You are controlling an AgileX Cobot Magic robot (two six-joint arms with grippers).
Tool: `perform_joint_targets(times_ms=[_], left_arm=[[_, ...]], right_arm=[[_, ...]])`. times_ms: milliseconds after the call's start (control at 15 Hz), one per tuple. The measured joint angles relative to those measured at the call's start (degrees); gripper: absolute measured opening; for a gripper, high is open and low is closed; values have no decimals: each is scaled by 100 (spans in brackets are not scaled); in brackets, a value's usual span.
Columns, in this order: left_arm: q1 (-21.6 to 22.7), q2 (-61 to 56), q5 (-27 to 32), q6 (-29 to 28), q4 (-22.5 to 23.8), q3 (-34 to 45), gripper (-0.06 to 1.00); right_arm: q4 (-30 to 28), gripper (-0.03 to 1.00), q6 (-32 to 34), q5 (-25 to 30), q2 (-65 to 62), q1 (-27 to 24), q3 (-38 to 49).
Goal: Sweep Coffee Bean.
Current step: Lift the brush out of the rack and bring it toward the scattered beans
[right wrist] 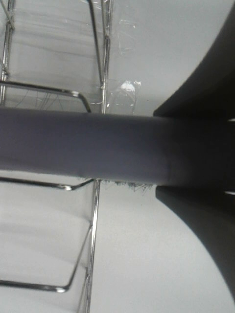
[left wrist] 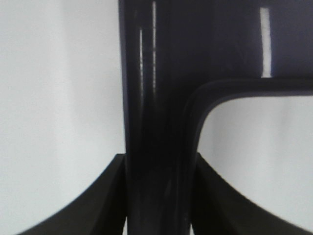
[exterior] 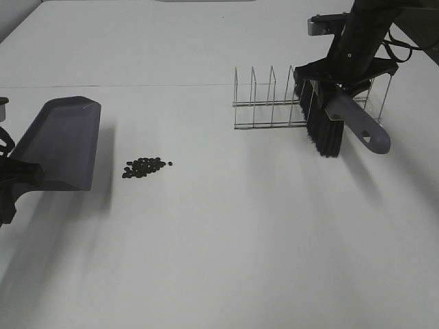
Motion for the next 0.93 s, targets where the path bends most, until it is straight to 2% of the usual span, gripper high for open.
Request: perform_joint_targets(times_ms=[200, 467, 933], left_arm=[[0, 0, 0, 0, 0, 0, 33], [0, 0, 0, 0, 115, 0, 33], [0, 0, 0, 23, 659, 0, 33]], right_arm=[[0, 36, 0, 298, -212, 0, 0], [-172, 36, 0, 413, -728, 0, 0], [-407, 36, 23, 1106, -1621, 0, 0]])
